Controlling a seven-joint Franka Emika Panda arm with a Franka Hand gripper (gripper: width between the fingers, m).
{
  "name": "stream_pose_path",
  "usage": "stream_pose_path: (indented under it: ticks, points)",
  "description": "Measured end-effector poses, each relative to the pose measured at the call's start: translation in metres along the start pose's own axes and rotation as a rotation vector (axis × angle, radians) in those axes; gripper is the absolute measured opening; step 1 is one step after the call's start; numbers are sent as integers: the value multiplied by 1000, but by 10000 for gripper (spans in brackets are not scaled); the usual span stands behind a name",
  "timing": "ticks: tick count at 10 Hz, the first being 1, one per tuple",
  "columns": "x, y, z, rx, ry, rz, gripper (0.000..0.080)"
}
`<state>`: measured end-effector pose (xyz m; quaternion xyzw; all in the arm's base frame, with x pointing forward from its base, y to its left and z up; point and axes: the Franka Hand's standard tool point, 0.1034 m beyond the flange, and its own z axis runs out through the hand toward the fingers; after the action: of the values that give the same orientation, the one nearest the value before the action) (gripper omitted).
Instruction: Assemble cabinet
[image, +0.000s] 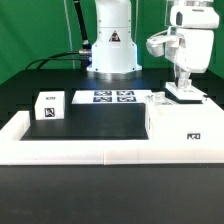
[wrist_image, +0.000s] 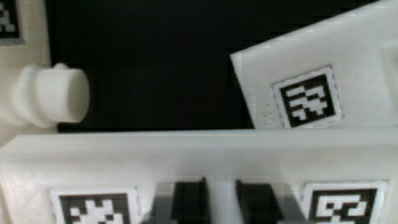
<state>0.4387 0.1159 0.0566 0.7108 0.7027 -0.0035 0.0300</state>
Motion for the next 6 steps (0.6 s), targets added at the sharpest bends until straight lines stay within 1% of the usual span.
stream_pose_path:
  ticks: [3,5,6]
  points:
    - [-1,-5,7,14,2,25,70]
    - [0,-5,7,14,2,24,70]
    - [-2,-2,7,14,1,16,70]
